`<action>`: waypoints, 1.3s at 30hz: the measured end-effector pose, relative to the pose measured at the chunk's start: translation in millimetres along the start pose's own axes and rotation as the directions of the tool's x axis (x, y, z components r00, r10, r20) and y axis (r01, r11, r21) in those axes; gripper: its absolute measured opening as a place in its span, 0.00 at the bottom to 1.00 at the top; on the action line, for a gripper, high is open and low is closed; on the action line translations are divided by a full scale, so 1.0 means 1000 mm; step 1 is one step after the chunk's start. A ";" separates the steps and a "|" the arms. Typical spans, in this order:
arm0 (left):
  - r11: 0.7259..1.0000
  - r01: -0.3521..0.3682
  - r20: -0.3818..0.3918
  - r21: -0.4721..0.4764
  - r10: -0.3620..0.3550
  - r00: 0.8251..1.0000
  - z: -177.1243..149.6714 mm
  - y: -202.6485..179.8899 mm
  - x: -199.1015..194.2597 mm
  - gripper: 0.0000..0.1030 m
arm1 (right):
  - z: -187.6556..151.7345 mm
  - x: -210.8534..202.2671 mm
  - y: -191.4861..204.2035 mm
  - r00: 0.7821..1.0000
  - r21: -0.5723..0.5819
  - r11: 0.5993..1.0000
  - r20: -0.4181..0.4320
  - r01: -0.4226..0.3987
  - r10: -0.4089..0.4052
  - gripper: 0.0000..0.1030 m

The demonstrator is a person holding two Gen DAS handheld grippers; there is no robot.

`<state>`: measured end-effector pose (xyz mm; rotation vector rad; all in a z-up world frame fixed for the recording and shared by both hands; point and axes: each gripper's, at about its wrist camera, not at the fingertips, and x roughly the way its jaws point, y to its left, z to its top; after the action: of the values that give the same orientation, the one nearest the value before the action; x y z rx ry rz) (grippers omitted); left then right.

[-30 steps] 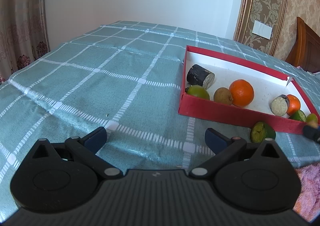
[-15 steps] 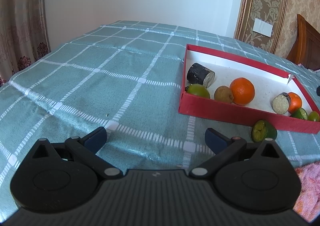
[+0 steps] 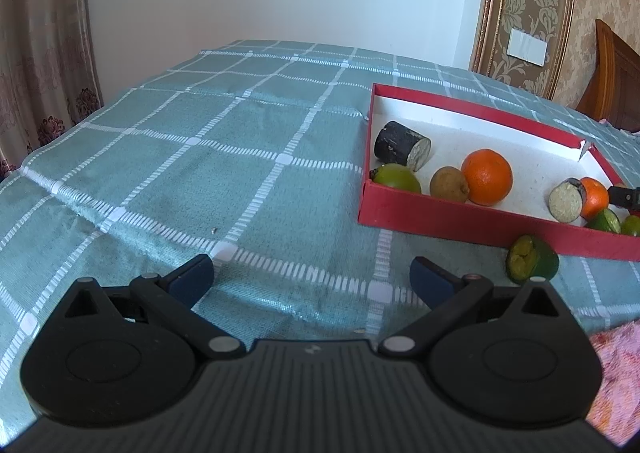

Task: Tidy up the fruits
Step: 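Carry the kiwi into the tray and open the right tool, then move the left tool to the green avocado half and close on it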

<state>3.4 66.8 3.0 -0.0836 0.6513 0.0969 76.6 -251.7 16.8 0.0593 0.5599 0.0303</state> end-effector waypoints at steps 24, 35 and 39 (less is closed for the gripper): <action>1.000 -0.003 0.000 0.000 0.003 1.000 0.000 0.000 0.000 1.00 | 0.002 -0.001 -0.002 1.000 0.030 1.000 0.002 0.000 0.000 0.38; 1.000 -0.017 -0.002 0.001 0.017 1.000 -0.001 0.000 0.000 1.00 | -0.048 -0.082 -0.020 0.990 0.066 0.998 0.142 -0.001 -0.008 0.70; 1.000 -0.029 -0.004 0.006 0.029 1.000 -0.001 -0.002 0.000 1.00 | -0.060 -0.092 -0.033 0.992 0.125 0.992 0.126 -0.012 -0.004 0.73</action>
<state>2.9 65.1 2.3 -0.0682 0.6569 0.1230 -33.1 -285.4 12.8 0.1840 0.4345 -0.0047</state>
